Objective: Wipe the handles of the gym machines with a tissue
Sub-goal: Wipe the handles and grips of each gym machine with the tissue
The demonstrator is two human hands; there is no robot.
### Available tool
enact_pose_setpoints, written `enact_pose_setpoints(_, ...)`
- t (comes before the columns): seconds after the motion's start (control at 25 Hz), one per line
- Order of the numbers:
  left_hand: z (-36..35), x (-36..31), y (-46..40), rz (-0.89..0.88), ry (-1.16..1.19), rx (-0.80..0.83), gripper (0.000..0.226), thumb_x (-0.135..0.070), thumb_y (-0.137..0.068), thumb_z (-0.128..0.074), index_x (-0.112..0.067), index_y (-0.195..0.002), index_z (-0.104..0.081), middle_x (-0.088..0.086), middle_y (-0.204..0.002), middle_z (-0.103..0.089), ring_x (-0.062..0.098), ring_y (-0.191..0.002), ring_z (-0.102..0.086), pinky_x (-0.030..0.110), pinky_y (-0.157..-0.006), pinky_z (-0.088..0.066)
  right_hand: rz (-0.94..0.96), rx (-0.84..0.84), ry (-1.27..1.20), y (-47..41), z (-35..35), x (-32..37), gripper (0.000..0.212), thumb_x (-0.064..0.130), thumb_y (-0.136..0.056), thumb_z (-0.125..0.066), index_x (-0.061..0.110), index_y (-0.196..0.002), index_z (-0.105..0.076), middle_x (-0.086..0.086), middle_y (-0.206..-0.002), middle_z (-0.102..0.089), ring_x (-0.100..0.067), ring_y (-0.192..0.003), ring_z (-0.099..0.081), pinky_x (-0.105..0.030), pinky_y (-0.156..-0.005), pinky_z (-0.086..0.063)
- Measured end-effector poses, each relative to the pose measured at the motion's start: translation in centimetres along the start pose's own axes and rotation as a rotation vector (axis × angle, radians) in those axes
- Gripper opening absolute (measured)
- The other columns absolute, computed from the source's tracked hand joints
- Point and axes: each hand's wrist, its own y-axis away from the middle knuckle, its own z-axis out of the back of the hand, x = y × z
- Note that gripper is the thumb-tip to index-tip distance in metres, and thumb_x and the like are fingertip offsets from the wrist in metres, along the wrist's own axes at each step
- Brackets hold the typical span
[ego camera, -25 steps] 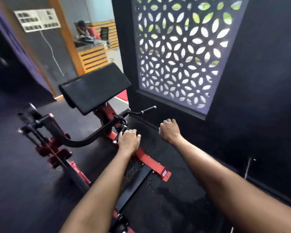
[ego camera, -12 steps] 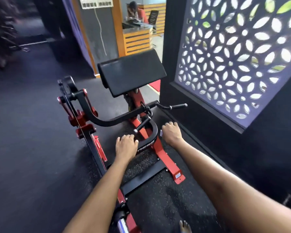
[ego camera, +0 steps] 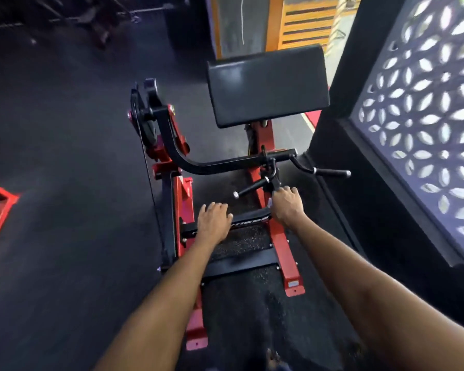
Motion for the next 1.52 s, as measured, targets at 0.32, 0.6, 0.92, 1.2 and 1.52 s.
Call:
enact_pose_setpoints(0.32,-1.9,-0.6,-5.9,0.011,0.049,0.038,0.05,-0.033,-0.104,-0.036,-0.013,-0.15,-0.03,0.006,-0.158,-0.027,0.021,-0.148,-0.017,0.039,-0.119,-0.016,0.036,0.082,-0.196,-6.7,-2.3,-1.9,0.025,0.021,-0.093,-0.047,0.006,-0.105,-0.062,-0.012,-0.114,-0.06,-0.031,-0.112,-0.051,-0.04,-0.09,-0.041)
enact_pose_setpoints(0.6,-4.7,3.2,-19.0,-0.089,0.06,0.063,0.055,-0.034,-0.104,-0.036,-0.013,-0.153,-0.021,0.005,-0.163,-0.009,0.021,-0.15,-0.002,0.037,-0.121,-0.008,-0.19,0.17,-0.512,-15.5,-7.0,-3.1,0.014,0.009,-0.094,-0.043,0.003,-0.103,-0.051,-0.018,-0.111,-0.051,-0.043,-0.097,-0.056,-0.044,-0.077,-0.041)
enact_pose_setpoints(0.92,-11.8,6.4,-35.1,-0.246,0.016,0.141,0.06,-0.033,-0.104,-0.036,-0.015,-0.155,-0.011,0.001,-0.164,0.003,0.019,-0.15,0.007,0.036,-0.121,0.0,-0.454,0.147,-0.628,-23.8,-16.2,-3.8,0.02,0.016,-0.096,-0.044,0.001,-0.097,-0.058,-0.008,-0.094,-0.04,-0.035,-0.087,-0.054,-0.033,-0.074,-0.038)
enact_pose_setpoints(1.2,-18.4,8.4,-47.3,-0.545,-0.04,0.101,0.058,-0.029,-0.105,-0.03,-0.021,-0.155,-0.001,-0.005,-0.162,0.004,0.013,-0.15,0.002,0.035,-0.122,-0.007,-0.124,-0.052,-0.422,-28.0,-25.2,-4.2,0.04,0.022,-0.092,-0.038,0.006,-0.119,-0.062,-0.008,-0.124,-0.058,-0.025,-0.12,-0.05,-0.039,-0.096,-0.043)
enact_pose_setpoints(1.52,-23.2,11.2,-50.4,-0.828,0.038,-0.12,0.051,-0.017,-0.1,-0.033,-0.009,-0.15,-0.024,0.009,-0.155,-0.033,0.029,-0.14,-0.037,0.043,-0.111,-0.037,0.371,-0.065,-0.339,-26.1,-29.3,-2.7,0.054,-0.012,-0.079,-0.049,0.003,-0.131,-0.052,-0.01,-0.136,-0.052,-0.025,-0.135,-0.035,-0.033,-0.118,-0.012)
